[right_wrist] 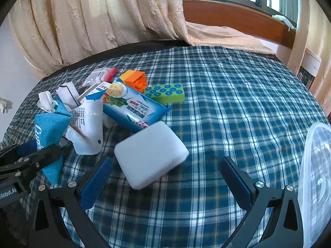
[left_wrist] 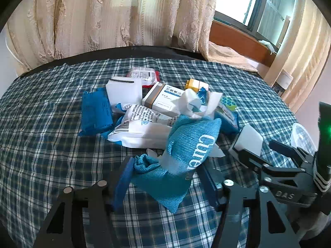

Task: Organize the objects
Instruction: 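Grasp the teal 'cure' pouch with the left gripper while the right grips the white sponge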

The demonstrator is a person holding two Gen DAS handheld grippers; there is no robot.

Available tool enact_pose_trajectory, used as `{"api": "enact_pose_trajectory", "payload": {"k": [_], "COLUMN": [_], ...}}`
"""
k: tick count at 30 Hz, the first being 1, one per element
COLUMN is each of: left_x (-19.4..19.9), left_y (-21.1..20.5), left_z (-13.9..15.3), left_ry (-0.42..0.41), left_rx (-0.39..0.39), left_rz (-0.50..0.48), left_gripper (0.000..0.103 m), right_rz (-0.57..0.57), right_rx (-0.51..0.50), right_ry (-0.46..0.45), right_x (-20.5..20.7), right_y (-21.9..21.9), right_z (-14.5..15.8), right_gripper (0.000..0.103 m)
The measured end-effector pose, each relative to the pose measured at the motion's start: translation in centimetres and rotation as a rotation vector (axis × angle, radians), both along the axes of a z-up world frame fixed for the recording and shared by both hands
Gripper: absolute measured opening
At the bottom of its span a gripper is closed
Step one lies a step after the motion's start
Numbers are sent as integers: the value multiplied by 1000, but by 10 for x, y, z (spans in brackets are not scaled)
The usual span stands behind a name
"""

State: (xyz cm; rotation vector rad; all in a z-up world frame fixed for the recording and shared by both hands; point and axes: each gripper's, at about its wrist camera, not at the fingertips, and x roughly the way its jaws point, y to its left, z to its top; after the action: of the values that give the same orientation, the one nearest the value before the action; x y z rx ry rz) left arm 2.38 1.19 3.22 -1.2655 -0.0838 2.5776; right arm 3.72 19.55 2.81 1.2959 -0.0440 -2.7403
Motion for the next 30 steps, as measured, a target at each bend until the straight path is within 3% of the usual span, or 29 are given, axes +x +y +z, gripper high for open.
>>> {"api": "enact_pose_trajectory", "payload": {"k": [2, 6, 9, 12, 30], "left_x": [2, 4, 5, 7, 13], "left_y": [0, 0, 0, 0, 9], "left_z": [1, 6, 8, 9, 19], "left_ry": [8, 21, 28, 32, 75], "left_rx": [0, 12, 17, 22, 8], "left_rz": [0, -8, -13, -16, -26], "left_gripper": [62, 62, 61, 61, 61], "right_rz": [8, 39, 53, 43, -117], "right_rx": [8, 2, -8, 20, -70], "right_ry": [6, -9, -6, 20, 150], "right_x": [-2, -4, -2, 2, 70], "right_y": [-3, -8, -9, -11, 50], "right_z": [1, -4, -4, 0, 43], "right_gripper": [102, 78, 69, 67, 67]}}
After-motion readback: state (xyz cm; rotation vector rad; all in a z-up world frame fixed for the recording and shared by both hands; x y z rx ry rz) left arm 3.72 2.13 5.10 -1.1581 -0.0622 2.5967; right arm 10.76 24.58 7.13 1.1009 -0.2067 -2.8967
